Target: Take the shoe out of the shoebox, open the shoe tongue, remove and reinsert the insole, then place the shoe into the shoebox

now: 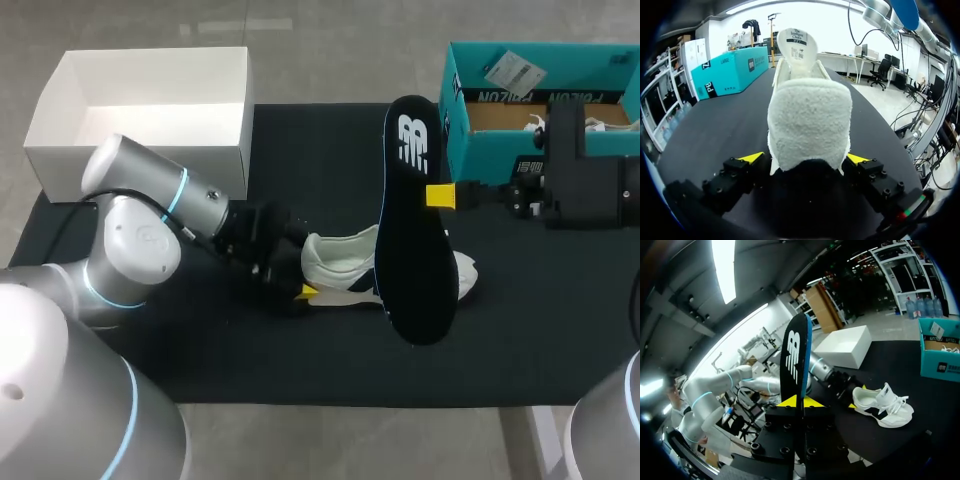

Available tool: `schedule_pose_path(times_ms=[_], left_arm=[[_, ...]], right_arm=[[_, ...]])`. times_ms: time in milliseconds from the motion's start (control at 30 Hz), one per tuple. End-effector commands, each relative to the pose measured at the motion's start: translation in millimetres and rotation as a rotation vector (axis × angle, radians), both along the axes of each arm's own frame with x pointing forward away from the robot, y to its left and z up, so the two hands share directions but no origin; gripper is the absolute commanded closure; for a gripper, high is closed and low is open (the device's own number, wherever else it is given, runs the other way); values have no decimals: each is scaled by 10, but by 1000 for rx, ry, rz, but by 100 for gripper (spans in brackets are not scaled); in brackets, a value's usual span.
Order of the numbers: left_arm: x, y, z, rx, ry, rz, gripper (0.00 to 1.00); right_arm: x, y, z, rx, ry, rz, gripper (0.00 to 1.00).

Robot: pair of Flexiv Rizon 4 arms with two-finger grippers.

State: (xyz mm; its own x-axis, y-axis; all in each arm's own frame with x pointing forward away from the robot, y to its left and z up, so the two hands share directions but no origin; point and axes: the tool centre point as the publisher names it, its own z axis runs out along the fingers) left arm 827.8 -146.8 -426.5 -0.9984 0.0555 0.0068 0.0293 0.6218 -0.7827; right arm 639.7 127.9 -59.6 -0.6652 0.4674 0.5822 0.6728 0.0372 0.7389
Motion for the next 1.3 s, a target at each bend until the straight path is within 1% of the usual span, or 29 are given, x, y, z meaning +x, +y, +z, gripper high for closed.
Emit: schedule_pose_path(times_ms=[33,133,267,333,433,467,933,1033,1133,1300], left_arm=[[15,1,111,74,10,-11,0],[-7,30,164,118,18,-36,0],[-3,63,219,191,22,-28,0],[9,87,248,232,17,-6,0],[14,136,291,295,-35,64,0],[12,165,302,261,-39,66,0],[12,165,302,261,-39,66,0],[18,165,332,332,-66,67,0],[45,180,359,428,-78,57,0],[105,236,416,509,-51,80,0]], right_arm=[[-73,34,6,-1,-3,-14,100],[-73,34,6,-1,-3,-14,100],[-73,34,6,-1,-3,-14,100],[-73,34,6,-1,-3,-14,100],[-73,34,6,-1,-3,-14,100],[-73,34,6,-1,-3,-14,100],[-73,34,6,-1,-3,-14,100],[-73,34,6,-1,-3,-14,100],[-73,34,6,-1,-3,-14,100],[-73,34,6,-1,-3,-14,100]])
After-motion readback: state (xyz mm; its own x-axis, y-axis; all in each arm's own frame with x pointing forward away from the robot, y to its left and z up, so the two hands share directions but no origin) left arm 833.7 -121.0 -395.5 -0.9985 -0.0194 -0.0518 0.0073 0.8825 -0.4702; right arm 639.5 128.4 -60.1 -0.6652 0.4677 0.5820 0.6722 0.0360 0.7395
